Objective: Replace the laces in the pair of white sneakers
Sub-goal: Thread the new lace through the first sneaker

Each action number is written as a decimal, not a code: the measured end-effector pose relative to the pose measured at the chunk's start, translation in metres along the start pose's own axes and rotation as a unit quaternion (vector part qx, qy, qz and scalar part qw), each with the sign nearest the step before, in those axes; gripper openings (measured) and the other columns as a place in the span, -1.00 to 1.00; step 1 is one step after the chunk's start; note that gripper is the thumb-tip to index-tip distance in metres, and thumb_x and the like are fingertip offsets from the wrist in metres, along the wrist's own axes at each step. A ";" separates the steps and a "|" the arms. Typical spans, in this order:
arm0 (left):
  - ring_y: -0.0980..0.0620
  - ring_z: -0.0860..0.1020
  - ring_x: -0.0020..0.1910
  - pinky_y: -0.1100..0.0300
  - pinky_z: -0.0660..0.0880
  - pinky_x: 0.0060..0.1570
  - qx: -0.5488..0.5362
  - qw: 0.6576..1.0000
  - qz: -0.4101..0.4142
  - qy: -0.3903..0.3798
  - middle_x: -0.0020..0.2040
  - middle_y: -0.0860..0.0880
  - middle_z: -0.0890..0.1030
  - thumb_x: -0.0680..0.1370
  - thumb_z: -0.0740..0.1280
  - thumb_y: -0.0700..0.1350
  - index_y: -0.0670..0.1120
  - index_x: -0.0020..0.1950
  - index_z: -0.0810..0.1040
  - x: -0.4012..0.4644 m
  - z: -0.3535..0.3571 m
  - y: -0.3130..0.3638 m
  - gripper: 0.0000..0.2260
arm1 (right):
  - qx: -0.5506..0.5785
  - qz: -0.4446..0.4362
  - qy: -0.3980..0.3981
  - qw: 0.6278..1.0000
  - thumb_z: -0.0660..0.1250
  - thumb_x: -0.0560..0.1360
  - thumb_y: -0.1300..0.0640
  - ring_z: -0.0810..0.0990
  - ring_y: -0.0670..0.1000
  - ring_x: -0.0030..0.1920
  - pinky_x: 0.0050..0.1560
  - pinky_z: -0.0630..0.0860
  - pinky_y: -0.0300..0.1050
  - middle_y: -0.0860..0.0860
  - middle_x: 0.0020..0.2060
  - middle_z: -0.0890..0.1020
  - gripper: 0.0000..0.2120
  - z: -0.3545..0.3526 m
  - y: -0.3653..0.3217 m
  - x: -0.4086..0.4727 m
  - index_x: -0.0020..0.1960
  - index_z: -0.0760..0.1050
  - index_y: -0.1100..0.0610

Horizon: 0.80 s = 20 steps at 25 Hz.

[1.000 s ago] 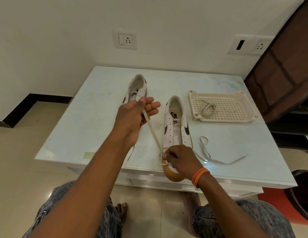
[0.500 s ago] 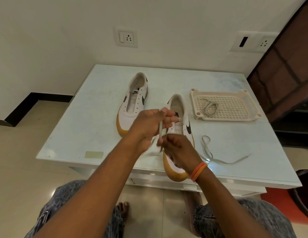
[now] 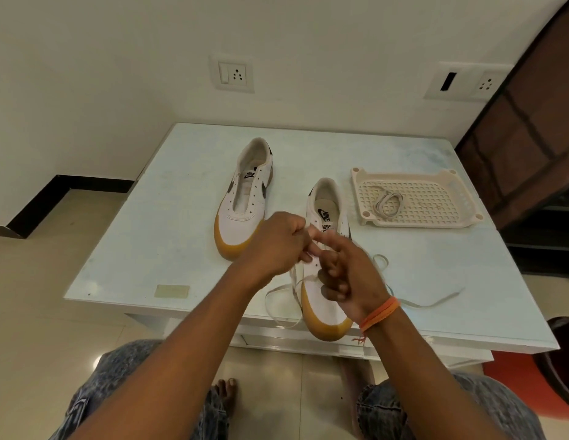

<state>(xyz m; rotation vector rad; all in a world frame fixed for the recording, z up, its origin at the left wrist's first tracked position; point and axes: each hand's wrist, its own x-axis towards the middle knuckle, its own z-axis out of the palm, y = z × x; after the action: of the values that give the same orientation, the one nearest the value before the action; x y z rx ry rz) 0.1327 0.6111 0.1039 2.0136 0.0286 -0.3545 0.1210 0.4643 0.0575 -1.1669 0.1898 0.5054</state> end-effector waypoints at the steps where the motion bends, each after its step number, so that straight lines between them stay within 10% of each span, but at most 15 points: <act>1: 0.12 0.61 -0.34 0.18 0.52 -0.24 0.046 0.998 0.005 -0.034 -0.18 -0.03 0.70 0.65 0.21 -0.13 -0.18 0.03 0.62 0.000 0.002 -0.001 -0.79 | 0.024 0.028 -0.005 0.999 0.26 0.51 -0.20 0.09 -0.09 -0.58 -0.56 0.03 -0.33 -0.01 -0.51 0.20 -0.56 -0.004 -0.004 0.001 -0.01 0.58 0.19; 5: 0.18 0.58 -0.31 0.36 0.40 -0.25 0.239 0.966 0.077 -0.066 -0.16 -0.03 0.68 0.65 0.20 -0.11 -0.09 -0.10 0.54 -0.002 0.016 -0.001 -0.81 | -0.034 0.052 0.003 0.998 0.31 0.46 -0.21 0.11 -0.11 -0.59 -0.60 0.06 -0.33 -0.04 -0.53 0.19 -0.60 -0.013 -0.008 0.001 -0.38 0.43 0.06; 10: -0.01 0.59 -0.11 0.24 0.42 -0.18 0.464 0.875 0.134 -0.025 0.05 -0.07 0.60 0.62 0.25 -0.17 -0.07 0.24 0.49 -0.007 0.030 -0.008 -0.80 | -0.023 0.021 -0.008 0.999 0.30 0.53 -0.11 0.10 -0.10 -0.55 -0.58 0.09 -0.30 -0.01 -0.48 0.17 -0.69 -0.021 -0.008 0.008 -0.12 0.58 0.15; 20: -0.08 0.57 -0.09 0.14 0.41 -0.17 0.497 0.861 0.042 0.099 -0.10 -0.05 0.51 0.64 0.19 -0.13 -0.08 0.13 0.54 0.008 -0.011 -0.022 -0.83 | 0.103 -0.003 0.047 0.994 0.29 0.49 0.10 0.37 -0.17 -0.54 -0.53 0.40 -0.33 -0.05 -0.34 0.53 -0.80 -0.067 -0.027 0.020 0.06 0.59 0.14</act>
<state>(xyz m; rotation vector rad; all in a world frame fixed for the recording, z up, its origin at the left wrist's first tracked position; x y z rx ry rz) 0.1393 0.6294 0.0874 3.0634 -0.1450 -0.0867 0.1588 0.4012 0.0454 -0.9900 0.3122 0.4155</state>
